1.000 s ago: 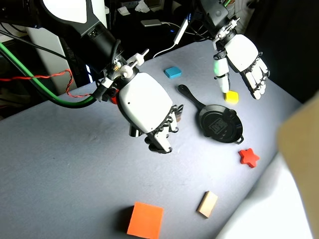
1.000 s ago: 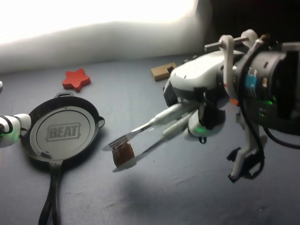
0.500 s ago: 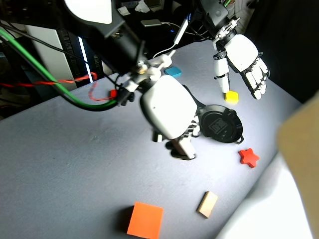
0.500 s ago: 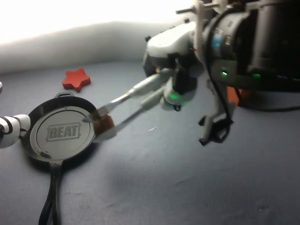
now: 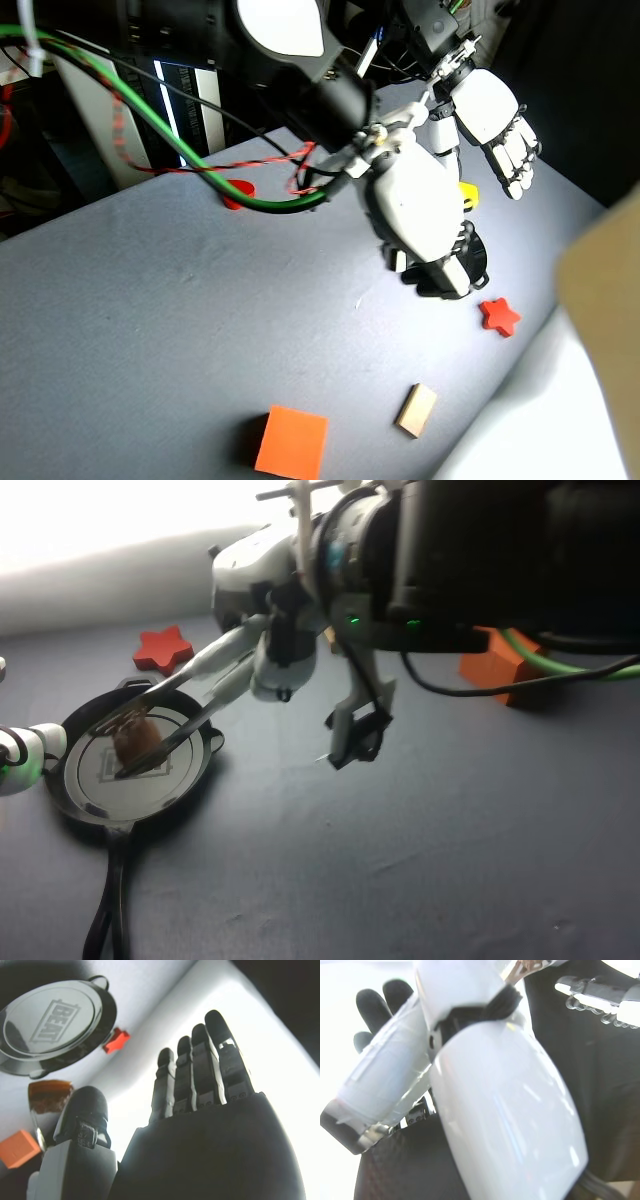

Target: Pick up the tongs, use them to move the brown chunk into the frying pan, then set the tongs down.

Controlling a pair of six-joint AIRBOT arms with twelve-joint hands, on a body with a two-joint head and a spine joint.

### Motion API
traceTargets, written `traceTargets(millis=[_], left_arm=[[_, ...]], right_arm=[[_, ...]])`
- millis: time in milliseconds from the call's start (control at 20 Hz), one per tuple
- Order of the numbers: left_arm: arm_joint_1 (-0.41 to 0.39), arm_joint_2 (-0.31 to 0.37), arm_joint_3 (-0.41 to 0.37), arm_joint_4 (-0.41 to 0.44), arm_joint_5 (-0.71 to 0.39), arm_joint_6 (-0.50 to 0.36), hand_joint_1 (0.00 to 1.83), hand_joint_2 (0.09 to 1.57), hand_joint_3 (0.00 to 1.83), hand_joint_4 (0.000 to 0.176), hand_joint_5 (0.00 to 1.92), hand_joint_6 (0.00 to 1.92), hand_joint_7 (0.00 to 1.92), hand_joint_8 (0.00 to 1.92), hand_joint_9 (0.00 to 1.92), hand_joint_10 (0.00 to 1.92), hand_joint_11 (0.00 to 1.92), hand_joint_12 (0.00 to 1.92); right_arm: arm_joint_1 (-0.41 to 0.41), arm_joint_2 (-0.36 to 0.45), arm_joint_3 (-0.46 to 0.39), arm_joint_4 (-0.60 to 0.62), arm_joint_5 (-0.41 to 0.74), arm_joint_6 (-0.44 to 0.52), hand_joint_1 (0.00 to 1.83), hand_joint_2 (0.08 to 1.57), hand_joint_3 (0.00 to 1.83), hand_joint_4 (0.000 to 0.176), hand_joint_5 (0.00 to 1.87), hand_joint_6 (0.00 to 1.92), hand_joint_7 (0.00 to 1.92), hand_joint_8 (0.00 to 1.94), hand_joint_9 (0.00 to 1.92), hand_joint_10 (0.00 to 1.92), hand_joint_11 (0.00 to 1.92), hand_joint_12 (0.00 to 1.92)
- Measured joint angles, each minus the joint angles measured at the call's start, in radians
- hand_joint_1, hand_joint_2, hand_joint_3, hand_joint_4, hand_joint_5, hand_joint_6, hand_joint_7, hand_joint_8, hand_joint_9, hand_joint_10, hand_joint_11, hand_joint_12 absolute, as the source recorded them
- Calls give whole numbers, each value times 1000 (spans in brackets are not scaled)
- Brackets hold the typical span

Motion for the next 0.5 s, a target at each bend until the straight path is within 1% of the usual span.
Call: traceTargets(millis=[50, 100, 150, 200, 250, 350, 400, 500], left_arm=[[0, 0, 0, -1, 0, 2, 15, 1367, 5, 45, 101, 0, 132, 1, 188, 2, 0, 871], [0, 0, 0, -2, 1, 3, 2, 1368, 4, 45, 100, 1, 131, 2, 188, 2, 0, 872], [0, 0, 0, -2, 1, 3, 0, 1370, 4, 45, 84, 0, 111, 0, 171, 0, 0, 852], [0, 0, 0, 0, 2, 4, 10, 1363, 0, 45, 104, 8, 131, 6, 191, 9, 0, 914], [0, 0, 0, -1, 2, 4, 1, 1364, 0, 48, 81, 4, 122, 2, 178, 3, 0, 879], [0, 0, 0, -1, 3, 4, 0, 1360, 0, 45, 84, 4, 133, 4, 192, 7, 0, 928], [0, 0, 0, -1, 3, 5, 0, 1358, 0, 48, 99, 10, 143, 7, 201, 11, 0, 937], [0, 0, 0, -2, 3, 5, 17, 1355, 0, 42, 136, 19, 152, 7, 215, 14, 0, 990]], right_arm=[[-8, -18, 20, 1, 9, -2, 1161, 1220, 2, 16, 747, 1348, 828, 1241, 678, 1035, 198, 1646], [-19, -32, 36, 0, 13, 0, 1165, 1217, 0, 14, 752, 1349, 841, 1217, 687, 1036, 214, 1634], [-25, -42, 50, 0, 15, 0, 1161, 1220, 1, 16, 747, 1357, 830, 1230, 686, 1030, 222, 1625], [-31, -47, 54, -24, 21, 8, 1159, 1223, 1, 17, 742, 1360, 826, 1240, 688, 1025, 239, 1613], [-37, -50, 54, -51, 25, 20, 1158, 1224, 1, 16, 736, 1361, 827, 1242, 688, 1025, 242, 1613], [-46, -55, 57, -79, 36, 29, 1152, 1231, 1, 20, 733, 1369, 805, 1274, 660, 1045, 210, 1642], [-52, -56, 57, -83, 40, 32, 1153, 1230, 0, 19, 735, 1363, 808, 1273, 658, 1054, 215, 1646], [-64, -60, 57, -101, 47, 55, 1137, 1252, 0, 23, 706, 1409, 762, 1335, 594, 1116, 177, 1690]])
